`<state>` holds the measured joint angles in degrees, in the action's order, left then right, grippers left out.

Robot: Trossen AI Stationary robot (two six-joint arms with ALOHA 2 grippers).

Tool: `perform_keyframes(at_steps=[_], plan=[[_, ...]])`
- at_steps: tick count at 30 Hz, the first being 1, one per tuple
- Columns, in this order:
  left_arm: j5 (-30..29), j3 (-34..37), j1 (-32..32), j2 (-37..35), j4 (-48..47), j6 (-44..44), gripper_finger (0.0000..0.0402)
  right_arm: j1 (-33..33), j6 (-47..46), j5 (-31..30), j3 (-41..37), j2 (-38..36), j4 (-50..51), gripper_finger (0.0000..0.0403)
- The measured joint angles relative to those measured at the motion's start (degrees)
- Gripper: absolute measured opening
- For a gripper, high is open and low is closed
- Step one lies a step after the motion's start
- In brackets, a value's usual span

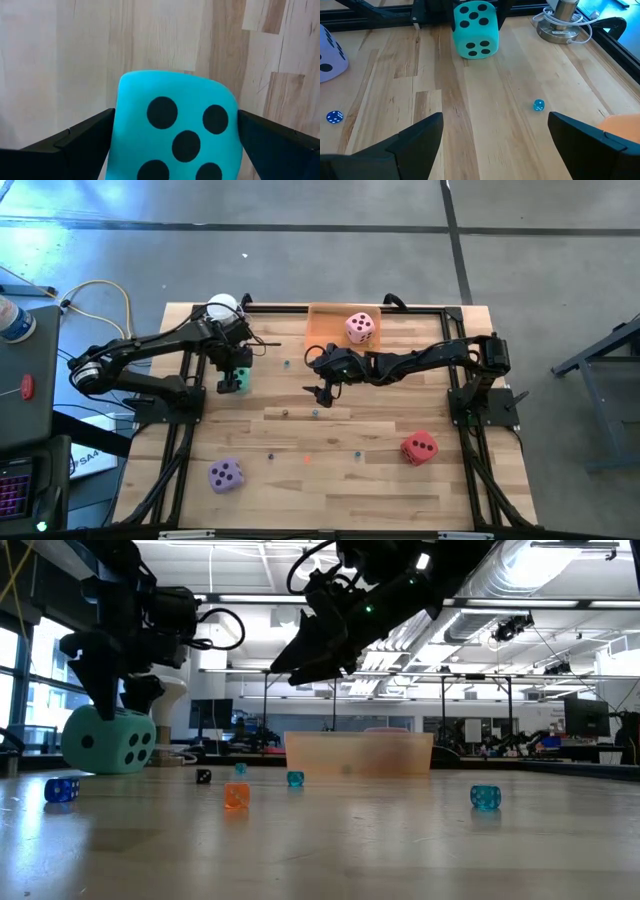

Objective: Pick & Place Dice
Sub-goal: Put the large light blue die into the orange bin

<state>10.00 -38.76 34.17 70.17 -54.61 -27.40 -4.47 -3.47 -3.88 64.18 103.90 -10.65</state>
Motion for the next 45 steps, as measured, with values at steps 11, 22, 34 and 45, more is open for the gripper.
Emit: perform_keyframes(at_steps=[11, 22, 34, 45], plan=[[7.1, 0.3, 4.5, 1.0, -0.5, -0.4, 0.0389, 0.7, -0.3, -0.1, 0.0, 5.0, -2.2, 0.0353], [13.5, -0.5, 5.5, 11.2, 6.7, 2.5, 0.0389, 2.0, 0.6, -0.1, 0.0, 5.2, -2.5, 0.0353], [19.4, -0.1, 6.2, 11.6, 7.5, 1.6, 0.0389, 2.0, 0.6, 0.0, 0.0, 5.2, -2.4, 0.0353], [31.7, 0.4, 4.5, 11.8, 10.1, 1.0, 0.0389, 2.6, 0.5, 0.0, 0.0, 5.1, -2.3, 0.0353]])
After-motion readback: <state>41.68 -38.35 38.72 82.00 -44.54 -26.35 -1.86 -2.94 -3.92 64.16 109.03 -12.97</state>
